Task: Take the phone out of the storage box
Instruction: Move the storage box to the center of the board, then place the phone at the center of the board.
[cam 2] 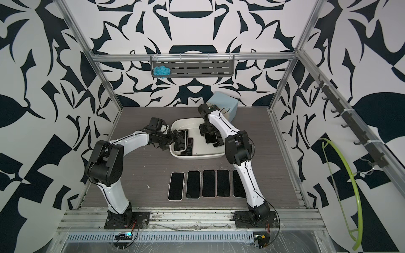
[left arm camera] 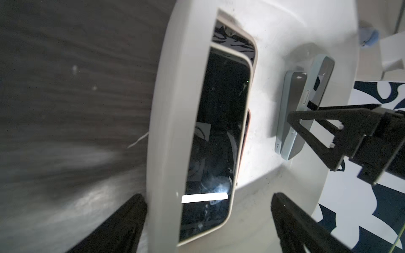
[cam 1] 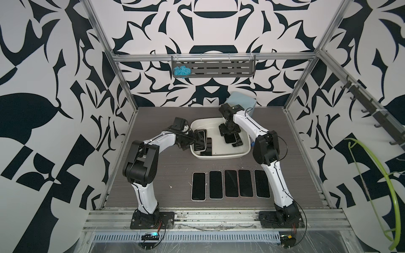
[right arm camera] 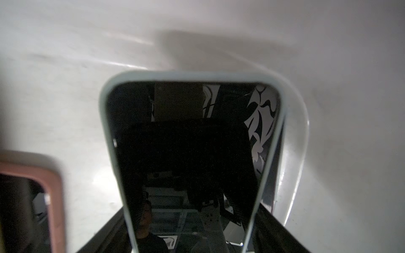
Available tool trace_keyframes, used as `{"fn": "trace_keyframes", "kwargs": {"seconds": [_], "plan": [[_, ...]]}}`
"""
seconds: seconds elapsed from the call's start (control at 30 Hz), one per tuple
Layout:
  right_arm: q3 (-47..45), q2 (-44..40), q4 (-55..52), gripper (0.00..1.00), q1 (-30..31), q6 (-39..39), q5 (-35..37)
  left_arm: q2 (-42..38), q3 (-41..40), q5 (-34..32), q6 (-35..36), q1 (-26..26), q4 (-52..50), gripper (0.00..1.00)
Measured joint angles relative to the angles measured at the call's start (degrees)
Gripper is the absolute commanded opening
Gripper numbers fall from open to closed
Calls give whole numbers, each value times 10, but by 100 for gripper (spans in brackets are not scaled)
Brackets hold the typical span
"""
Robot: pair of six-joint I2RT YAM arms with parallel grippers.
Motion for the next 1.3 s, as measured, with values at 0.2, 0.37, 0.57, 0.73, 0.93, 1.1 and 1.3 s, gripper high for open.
{"fn": "trace_keyframes", "kwargs": {"seconds": [0.2,0.37,0.57,0.73,0.93,1.1,1.3], "plan": [[31,-15,-15,58,4,36,-24,-42,0,16,23,12,-11,97],[-14,-61,-23,58,16,83,-35,-167,-91,18,20,14,-20,99],[-39,-127,-25,58,77,146,-36,-377,-218,4,-19,15,-19,99],[-39,-157,-24,59,170,212,-33,-601,-321,-50,-77,15,-51,100],[-38,-148,-16,59,299,301,-15,-853,-334,-137,-120,15,-146,100],[-38,-108,-3,60,389,360,6,-935,-306,-195,-129,15,-225,100],[-121,-89,61,60,436,423,15,-943,-273,-216,-131,15,-287,100]]}}
